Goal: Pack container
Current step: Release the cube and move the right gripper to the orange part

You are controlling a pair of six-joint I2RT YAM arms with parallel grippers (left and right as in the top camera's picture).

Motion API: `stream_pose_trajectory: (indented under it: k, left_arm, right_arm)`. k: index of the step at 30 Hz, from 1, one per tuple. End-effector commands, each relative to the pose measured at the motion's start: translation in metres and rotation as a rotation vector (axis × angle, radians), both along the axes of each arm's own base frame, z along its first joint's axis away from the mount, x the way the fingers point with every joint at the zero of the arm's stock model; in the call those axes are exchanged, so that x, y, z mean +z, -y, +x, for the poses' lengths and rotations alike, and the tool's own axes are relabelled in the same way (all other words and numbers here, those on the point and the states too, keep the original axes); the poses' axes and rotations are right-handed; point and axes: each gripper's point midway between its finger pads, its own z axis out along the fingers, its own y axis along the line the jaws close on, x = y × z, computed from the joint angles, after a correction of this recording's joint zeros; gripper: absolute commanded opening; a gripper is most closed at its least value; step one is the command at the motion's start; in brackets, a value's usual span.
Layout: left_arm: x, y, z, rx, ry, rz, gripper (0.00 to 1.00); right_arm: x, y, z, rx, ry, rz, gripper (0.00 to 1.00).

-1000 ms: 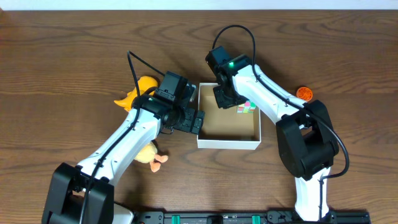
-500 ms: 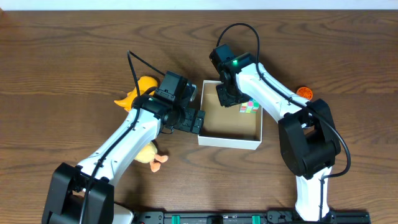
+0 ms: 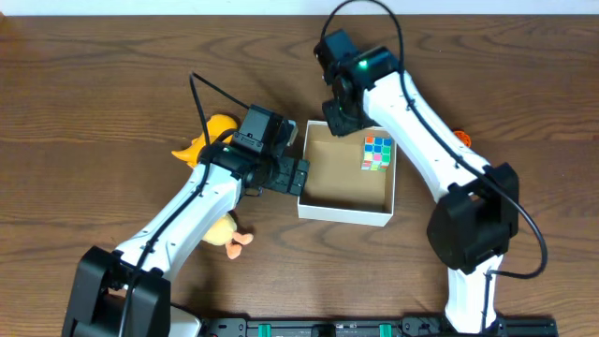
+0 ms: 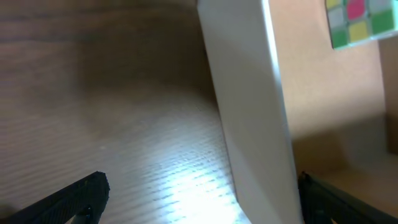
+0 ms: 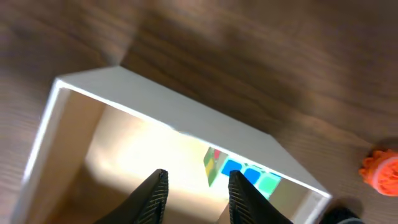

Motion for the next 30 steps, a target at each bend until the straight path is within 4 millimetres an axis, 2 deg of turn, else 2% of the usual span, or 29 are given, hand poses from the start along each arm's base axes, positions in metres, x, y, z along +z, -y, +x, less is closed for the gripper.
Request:
stream_pose_trajectory:
  k: [1, 7, 10, 14, 18, 21, 26, 30]
  left_arm:
    - [0.026, -0.014, 0.016, 0.043, 0.121, 0.058, 0.98]
    - [0.046, -0.041, 0.025, 0.128, 0.168, 0.05, 0.98]
    - [0.052, -0.059, 0.032, 0.182, 0.183, 0.048, 0.98]
    - [0.052, -0.08, 0.037, 0.24, 0.179, 0.054, 0.98]
    - [0.051, -0.091, 0.04, 0.271, 0.176, 0.058, 0.98]
    - [0.051, -0.093, 0.04, 0.276, 0.176, 0.058, 0.98]
    - [0.051, -0.093, 0.04, 0.275, 0.176, 0.058, 0.98]
    - [0.051, -0.093, 0.04, 0.275, 0.176, 0.058, 0.98]
  right_arm:
    - [0.03, 0.025, 0.017, -0.128, 0.085, 0.006, 0.35]
    - [0.028, 0.088, 0.028, -0.399, 0.067, -0.004, 0.33]
    - [0.027, 0.12, 0.031, -0.47, 0.05, -0.014, 0.31]
    - [0.022, 0.142, 0.021, -0.522, -0.015, -0.012, 0.26]
    - [0.011, 0.147, 0.0, -0.535, -0.115, -0.019, 0.26]
    - [-0.006, 0.143, -0.015, -0.527, -0.189, -0.022, 0.26]
    - [-0.045, 0.125, -0.035, -0.499, -0.279, 0.004, 0.27]
    - [-0.067, 0.108, -0.038, -0.457, -0.295, 0.064, 0.28]
